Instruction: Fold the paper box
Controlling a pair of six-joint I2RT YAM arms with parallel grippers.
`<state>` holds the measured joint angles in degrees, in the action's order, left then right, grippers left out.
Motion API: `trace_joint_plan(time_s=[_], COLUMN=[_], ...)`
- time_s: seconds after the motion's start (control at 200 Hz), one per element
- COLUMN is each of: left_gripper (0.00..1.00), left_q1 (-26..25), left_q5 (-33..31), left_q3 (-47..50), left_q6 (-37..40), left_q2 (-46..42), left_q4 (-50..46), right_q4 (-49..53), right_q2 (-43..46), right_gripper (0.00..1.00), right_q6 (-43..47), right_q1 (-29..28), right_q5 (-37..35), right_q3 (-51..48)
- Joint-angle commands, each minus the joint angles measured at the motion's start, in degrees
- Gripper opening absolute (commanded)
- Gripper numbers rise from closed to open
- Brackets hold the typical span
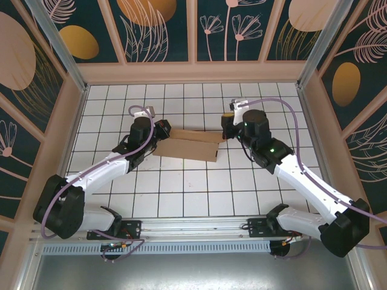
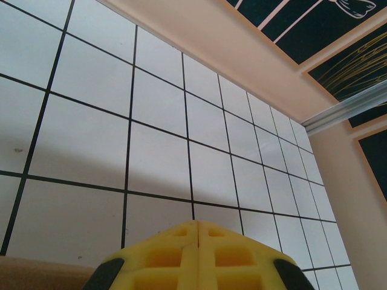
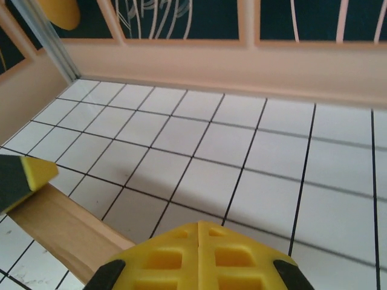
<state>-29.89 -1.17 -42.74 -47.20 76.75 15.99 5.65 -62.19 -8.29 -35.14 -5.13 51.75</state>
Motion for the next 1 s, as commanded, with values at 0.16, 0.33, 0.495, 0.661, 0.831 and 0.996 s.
trace_joint_plan(time_s=[0.16,0.33,0.495,0.661,0.831,0.996], left_gripper=[0.04,0.04,0.04,0.04,0.04,0.04], left_q1=[-0.2,-0.1,-0.2,-0.1,-0.2,-0.2], left_q5=[0.4,0.4,0.6,0.4,1.2,1.8], left_q3=[1.7,2.0,1.9,1.9,2.1,2.6], left_q6=[1.4,1.1,1.1,1.3,0.9,0.3], left_q2=[-0.4,-0.6,-0.5,-0.3,0.4,0.7], left_q4=[-7.5,-7.3,-7.0,-7.0,-6.4,-5.4], right_q4=[2.2,0.0,-3.1,-6.4,-10.9,-14.1], right_q2=[-2.6,-3.7,-6.0,-9.0,-10.2,-10.0], right_gripper=[0.0,0.0,0.0,0.0,0.0,0.0], right_q6=[-10.7,-13.9,-16.4,-19.3,-23.5,-29.8], right_q1=[1.8,2.0,2.2,2.1,2.1,2.5], right_q5=[-1.5,-1.8,0.3,4.0,10.4,14.4], right_q3=[-2.1,-5.6,-8.2,-9.2,-10.9,-12.6])
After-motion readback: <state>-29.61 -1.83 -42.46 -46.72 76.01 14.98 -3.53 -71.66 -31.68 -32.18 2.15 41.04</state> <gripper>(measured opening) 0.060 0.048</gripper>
